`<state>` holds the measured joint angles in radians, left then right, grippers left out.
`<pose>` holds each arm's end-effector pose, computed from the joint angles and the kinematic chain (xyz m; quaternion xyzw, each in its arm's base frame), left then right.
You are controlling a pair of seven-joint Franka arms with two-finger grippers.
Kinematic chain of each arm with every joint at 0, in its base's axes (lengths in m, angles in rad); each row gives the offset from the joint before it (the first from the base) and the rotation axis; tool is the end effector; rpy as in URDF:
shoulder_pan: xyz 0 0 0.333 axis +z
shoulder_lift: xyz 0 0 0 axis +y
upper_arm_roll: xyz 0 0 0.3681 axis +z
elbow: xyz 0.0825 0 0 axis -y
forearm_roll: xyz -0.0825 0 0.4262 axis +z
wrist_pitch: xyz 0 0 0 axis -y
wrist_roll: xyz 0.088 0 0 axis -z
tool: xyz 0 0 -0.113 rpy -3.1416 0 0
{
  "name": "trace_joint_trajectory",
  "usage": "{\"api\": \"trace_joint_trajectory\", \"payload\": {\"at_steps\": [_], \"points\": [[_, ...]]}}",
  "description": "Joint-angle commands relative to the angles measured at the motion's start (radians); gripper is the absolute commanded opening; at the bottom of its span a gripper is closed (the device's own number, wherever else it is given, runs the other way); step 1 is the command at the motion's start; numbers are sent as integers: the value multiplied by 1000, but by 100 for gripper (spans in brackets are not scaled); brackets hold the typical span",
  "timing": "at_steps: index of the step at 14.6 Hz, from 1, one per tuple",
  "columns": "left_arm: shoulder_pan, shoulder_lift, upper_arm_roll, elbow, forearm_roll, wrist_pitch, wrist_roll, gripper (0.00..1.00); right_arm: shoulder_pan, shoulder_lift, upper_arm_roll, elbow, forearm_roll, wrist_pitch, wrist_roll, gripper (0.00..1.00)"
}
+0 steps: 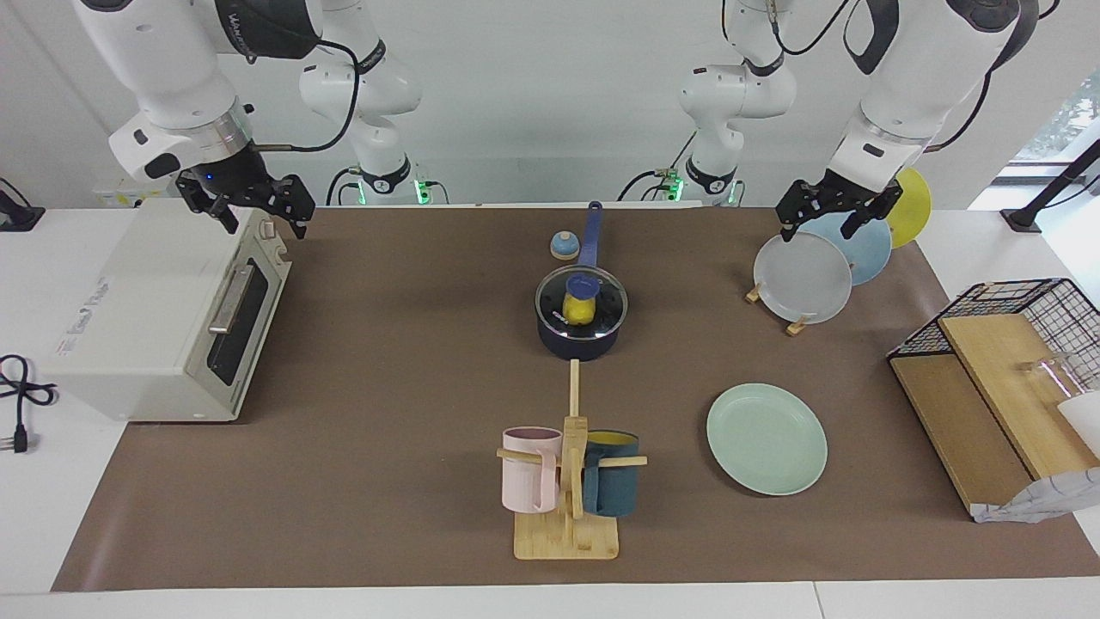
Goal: Transfer potato from pot to plate
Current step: 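Move the right gripper toward the glass lid on the saucepan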
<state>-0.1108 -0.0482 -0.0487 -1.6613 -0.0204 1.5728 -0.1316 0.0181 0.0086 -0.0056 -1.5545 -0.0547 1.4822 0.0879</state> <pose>0.5696 -0.0947 0.6526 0.9997 -0.0137 -0.0213 0.0060 0.5898 0.0008 0.6666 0.9980 -0.0390 -0.0390 0.0293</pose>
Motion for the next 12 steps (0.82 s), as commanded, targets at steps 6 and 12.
{"api": "trace_joint_trajectory", "payload": {"at_steps": [6, 12], "points": [[7, -9, -5, -3, 14, -11, 10, 100, -7, -15, 15, -16, 19, 18, -19, 100], [8, -10, -5, -5, 14, -11, 6, 100, 13, -13, 49, -25, 91, 82, -19, 100]]}}
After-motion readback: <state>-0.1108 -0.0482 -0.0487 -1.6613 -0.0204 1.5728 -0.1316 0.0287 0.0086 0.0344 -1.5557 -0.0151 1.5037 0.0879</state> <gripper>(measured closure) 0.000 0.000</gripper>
